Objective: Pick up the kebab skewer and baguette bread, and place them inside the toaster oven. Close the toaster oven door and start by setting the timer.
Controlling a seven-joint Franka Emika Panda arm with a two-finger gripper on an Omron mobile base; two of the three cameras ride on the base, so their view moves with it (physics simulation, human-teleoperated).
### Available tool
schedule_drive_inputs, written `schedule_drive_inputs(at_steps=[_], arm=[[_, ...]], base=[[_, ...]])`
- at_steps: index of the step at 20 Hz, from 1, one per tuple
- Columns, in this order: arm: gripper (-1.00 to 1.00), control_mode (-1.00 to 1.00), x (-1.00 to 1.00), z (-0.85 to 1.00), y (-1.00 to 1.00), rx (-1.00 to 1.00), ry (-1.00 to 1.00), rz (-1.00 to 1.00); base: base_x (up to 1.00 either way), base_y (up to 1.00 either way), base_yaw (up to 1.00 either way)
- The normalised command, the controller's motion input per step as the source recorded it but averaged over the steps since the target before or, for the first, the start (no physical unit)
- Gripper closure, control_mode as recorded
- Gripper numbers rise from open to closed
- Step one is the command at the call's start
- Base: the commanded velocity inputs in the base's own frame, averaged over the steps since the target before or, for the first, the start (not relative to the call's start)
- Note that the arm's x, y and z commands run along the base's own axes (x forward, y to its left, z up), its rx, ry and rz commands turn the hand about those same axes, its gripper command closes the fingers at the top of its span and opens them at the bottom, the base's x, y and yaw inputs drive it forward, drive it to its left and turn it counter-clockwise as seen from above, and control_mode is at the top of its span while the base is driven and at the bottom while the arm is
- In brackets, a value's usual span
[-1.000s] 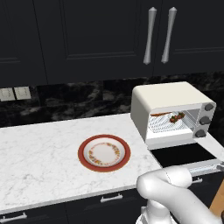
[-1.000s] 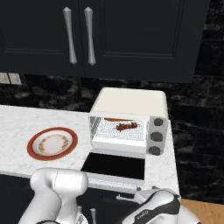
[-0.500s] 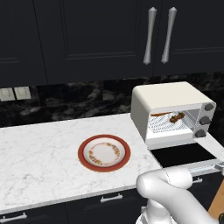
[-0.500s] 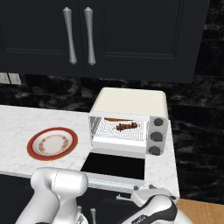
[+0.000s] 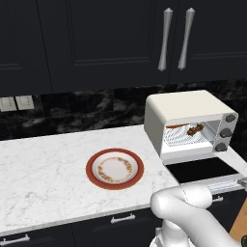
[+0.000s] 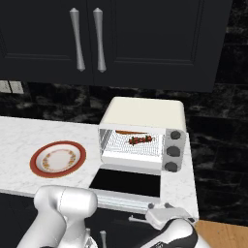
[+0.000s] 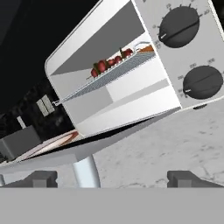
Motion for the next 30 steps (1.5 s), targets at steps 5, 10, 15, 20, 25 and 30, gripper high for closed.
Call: schedule_drive_inputs(at_steps=[5, 10, 15, 20, 25, 30], arm=[[-1.00, -1.00, 0.09, 0.26, 0.02, 0.13, -0.04, 0.00], [-1.00, -1.00, 0.15, 0.25, 0.14, 0.13, -0.03, 0.00], [-1.00, -1.00, 0.24, 0.28, 0.19, 0.13, -0.01, 0.00], [-1.00, -1.00, 0.28, 0.32, 0.21, 0.13, 0.00, 0.00], [-1.00, -1.00, 0.31, 0.34, 0.23, 0.12, 0.00, 0.00], [-1.00, -1.00, 0.48, 0.26, 0.28, 0.09, 0.00, -0.01]], base=[[0.00, 0.00, 0.00], [0.00, 0.00, 0.00], [0.00, 0.00, 0.00], [0.00, 0.00, 0.00], [0.00, 0.00, 0.00], [0.00, 0.00, 0.00]])
